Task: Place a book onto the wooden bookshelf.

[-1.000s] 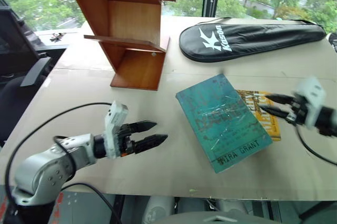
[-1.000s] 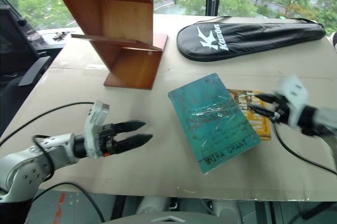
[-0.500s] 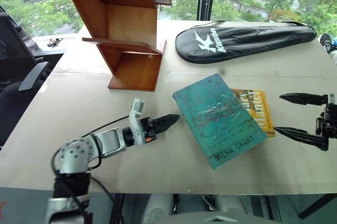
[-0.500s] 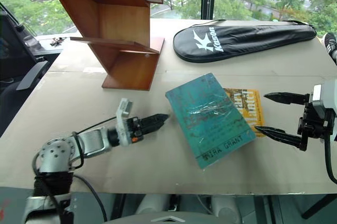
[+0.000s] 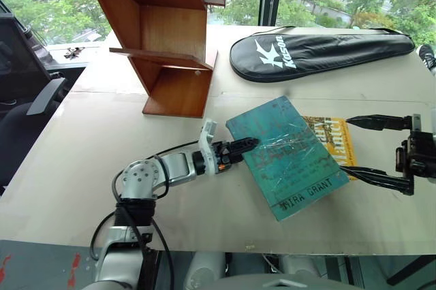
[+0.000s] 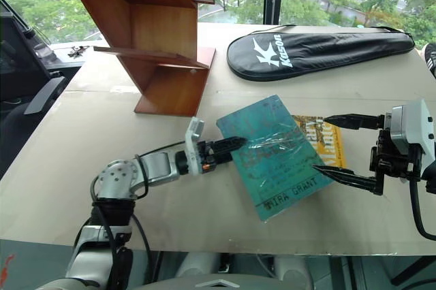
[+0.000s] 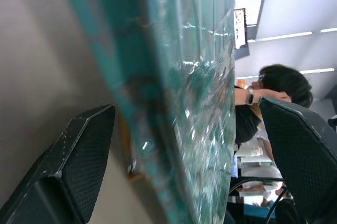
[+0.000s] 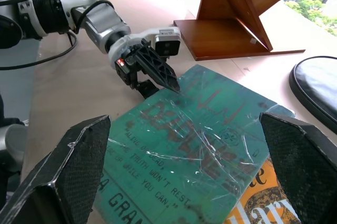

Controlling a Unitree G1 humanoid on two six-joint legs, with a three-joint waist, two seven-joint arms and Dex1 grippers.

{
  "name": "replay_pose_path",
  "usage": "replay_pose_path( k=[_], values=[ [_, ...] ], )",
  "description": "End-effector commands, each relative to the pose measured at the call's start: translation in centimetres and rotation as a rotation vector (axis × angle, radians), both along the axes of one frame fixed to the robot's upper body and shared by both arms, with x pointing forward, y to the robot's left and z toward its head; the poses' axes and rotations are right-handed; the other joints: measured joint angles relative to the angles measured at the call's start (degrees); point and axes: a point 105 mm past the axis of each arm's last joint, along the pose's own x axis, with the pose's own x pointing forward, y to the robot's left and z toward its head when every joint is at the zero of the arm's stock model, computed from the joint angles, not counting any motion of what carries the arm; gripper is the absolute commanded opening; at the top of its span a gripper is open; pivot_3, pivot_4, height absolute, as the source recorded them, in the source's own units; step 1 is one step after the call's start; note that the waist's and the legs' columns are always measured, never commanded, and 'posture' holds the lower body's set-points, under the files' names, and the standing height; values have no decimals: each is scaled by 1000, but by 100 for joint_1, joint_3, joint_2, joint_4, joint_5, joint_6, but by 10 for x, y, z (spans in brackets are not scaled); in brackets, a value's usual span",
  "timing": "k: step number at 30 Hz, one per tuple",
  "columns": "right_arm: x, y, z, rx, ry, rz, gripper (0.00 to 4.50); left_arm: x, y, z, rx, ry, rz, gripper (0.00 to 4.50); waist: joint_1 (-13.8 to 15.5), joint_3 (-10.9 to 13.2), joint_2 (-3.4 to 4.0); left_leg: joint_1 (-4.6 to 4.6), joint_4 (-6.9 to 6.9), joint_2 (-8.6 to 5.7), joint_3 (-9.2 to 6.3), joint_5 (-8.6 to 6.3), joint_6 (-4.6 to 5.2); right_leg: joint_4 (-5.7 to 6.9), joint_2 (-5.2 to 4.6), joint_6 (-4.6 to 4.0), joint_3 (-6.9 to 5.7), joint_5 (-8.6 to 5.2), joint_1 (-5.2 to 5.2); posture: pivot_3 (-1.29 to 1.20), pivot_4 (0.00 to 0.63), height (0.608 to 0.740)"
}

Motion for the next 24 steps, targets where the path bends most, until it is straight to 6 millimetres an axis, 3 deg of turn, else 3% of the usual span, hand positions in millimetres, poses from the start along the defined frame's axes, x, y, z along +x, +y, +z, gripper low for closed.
replay_pose_path(
  k=[1,8,12,17,20,21,24],
  values=[
    [-2,4,1,5,-32,-1,4500,-1,-5,-1,-26,0,-22,3259,-1,0,0,0,-1,0,0,0,0,0,0,0,0,0,0,0,150,740],
    [1,6,-7,19,-24,-23,4500,-5,12,12,-87,-64,12,40,-15,3,-5,-1,0,0,0,0,1,-1,0,0,0,0,0,0,150,740],
    [4,5,-10,41,-19,-37,4500,-20,40,45,-115,-200,29,12,-42,7,-12,0,-2,6,-1,0,0,-2,-1,0,2,0,-2,0,150,740],
    [12,0,-10,77,-27,-54,4500,-34,68,113,-46,-478,9,12,-8,11,-16,-14,-4,12,-5,1,-3,5,-2,-2,1,-1,-22,0,150,740],
    [21,-2,-5,103,-48,-62,4500,-36,76,178,189,-837,14,12,27,16,-20,-18,-2,9,-6,0,-2,3,-7,-3,-1,-1,-23,0,150,740],
    [24,-3,-3,108,-55,-67,4500,-37,76,198,268,-953,22,12,17,37,-55,-21,-1,-2,-5,0,-1,-3,-17,-2,-3,-1,-23,0,150,740],
    [36,-13,3,133,-86,-101,4500,-43,62,265,675,-1476,-15,12,-5,63,-87,-40,-2,-5,-12,2,-4,-17,2,-3,-12,0,-36,0,150,740]
  ],
)
